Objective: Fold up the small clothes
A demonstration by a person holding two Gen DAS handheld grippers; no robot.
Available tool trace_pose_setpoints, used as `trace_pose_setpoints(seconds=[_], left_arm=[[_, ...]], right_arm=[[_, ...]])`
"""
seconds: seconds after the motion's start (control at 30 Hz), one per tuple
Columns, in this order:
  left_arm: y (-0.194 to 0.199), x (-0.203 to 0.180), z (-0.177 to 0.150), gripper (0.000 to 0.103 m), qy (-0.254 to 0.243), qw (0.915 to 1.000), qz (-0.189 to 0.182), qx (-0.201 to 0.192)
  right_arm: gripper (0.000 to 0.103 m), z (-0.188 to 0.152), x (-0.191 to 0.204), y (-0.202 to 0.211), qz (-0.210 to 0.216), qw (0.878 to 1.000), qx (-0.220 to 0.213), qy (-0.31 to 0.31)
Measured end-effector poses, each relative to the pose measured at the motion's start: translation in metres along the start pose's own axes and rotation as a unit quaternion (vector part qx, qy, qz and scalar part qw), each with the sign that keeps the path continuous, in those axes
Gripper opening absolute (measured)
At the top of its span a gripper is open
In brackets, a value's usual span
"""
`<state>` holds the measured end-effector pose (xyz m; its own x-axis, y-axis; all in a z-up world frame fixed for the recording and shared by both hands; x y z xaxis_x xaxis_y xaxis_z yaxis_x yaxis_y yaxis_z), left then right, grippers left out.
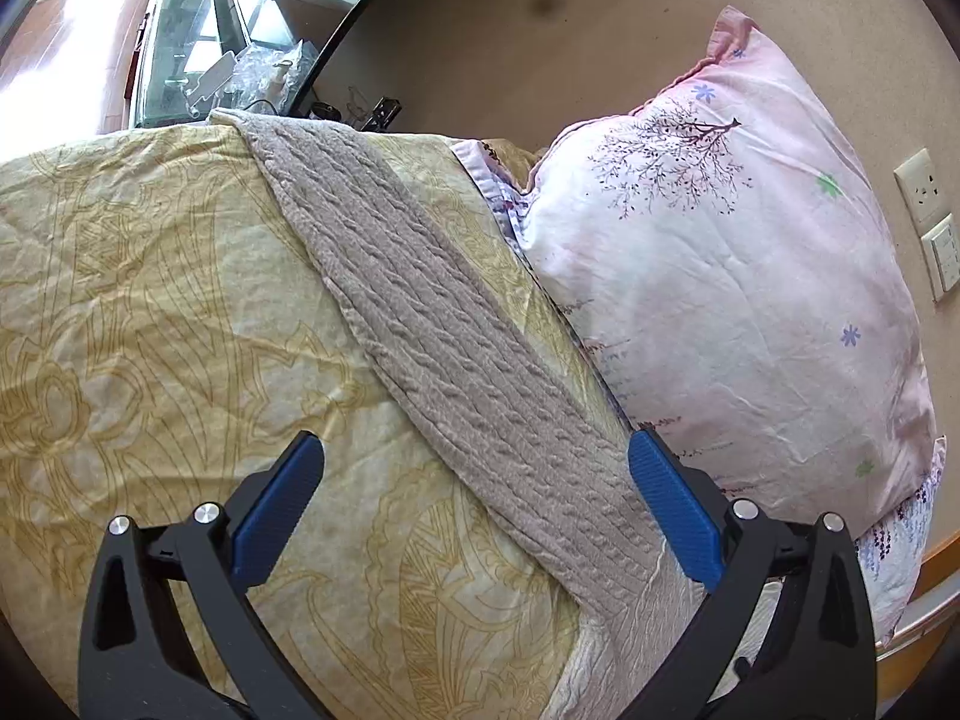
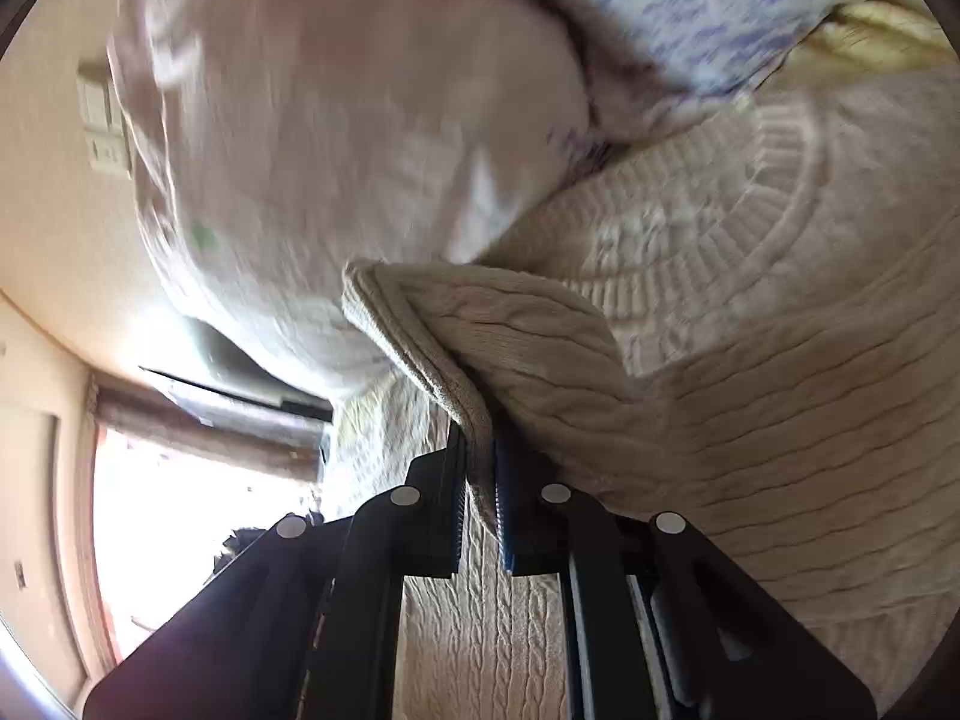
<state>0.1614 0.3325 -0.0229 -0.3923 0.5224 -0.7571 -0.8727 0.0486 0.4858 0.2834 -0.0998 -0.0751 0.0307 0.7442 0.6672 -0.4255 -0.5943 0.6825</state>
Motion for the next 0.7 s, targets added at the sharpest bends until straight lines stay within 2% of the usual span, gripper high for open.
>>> trace_pose_setpoints(seconds=[0.07,0.13,0.27,0.37,0.43,0.47,0.5,0.6,0.7], left_arm=[[-0.003,0.004,0.004,0.101,0.006,1.0,0.001,0.004],[-0.008,0.01,0.006,0.101,0.016,0.9997,0.002,0.017],[-0.019,0.015,0.009,0.099,0.038,0.9985,-0.012,0.039],[-0.028,0.015,0.012,0.088,0.055,0.9967,-0.029,0.052],[-0.034,0.016,0.015,0.084,0.077,0.9946,-0.041,0.056],[-0.036,0.017,0.016,0.083,0.082,0.9943,-0.04,0.055],[-0.038,0.017,0.018,0.082,0.087,0.9939,-0.04,0.053],[-0.042,0.021,0.024,0.078,0.111,0.9917,-0.044,0.048],[-0.044,0.028,0.031,0.071,0.143,0.9878,-0.049,0.036]], right_arm=[[0.009,-0.013,0.011,-0.029,-0.031,0.998,0.036,0.034],[0.009,-0.022,0.016,-0.043,-0.053,0.996,0.052,0.057],[0.009,-0.021,0.03,-0.047,-0.063,0.994,0.048,0.076],[0.013,-0.031,0.037,-0.05,-0.087,0.987,0.049,0.124],[0.028,-0.042,0.053,-0.056,-0.089,0.98,0.058,0.166],[0.051,-0.048,0.064,-0.057,-0.078,0.978,0.065,0.181],[0.07,-0.056,0.075,-0.058,-0.061,0.976,0.076,0.196],[0.073,-0.077,0.1,-0.058,-0.003,0.971,0.109,0.214],[0.075,-0.085,0.106,-0.051,-0.002,0.97,0.109,0.215]])
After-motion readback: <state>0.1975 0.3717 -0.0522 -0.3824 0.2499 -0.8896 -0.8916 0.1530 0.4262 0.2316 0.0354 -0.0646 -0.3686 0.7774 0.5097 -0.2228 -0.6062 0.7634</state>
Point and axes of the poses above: each gripper's, at about its wrist camera, not at the fingertips, and y roughly against the way its jaws point, x to its left, z to its top, the point moved 8 cm from there along -y, roughly the way its jaws point, and after that the axes turned 10 degrees about -z, right-handed, at the moved point
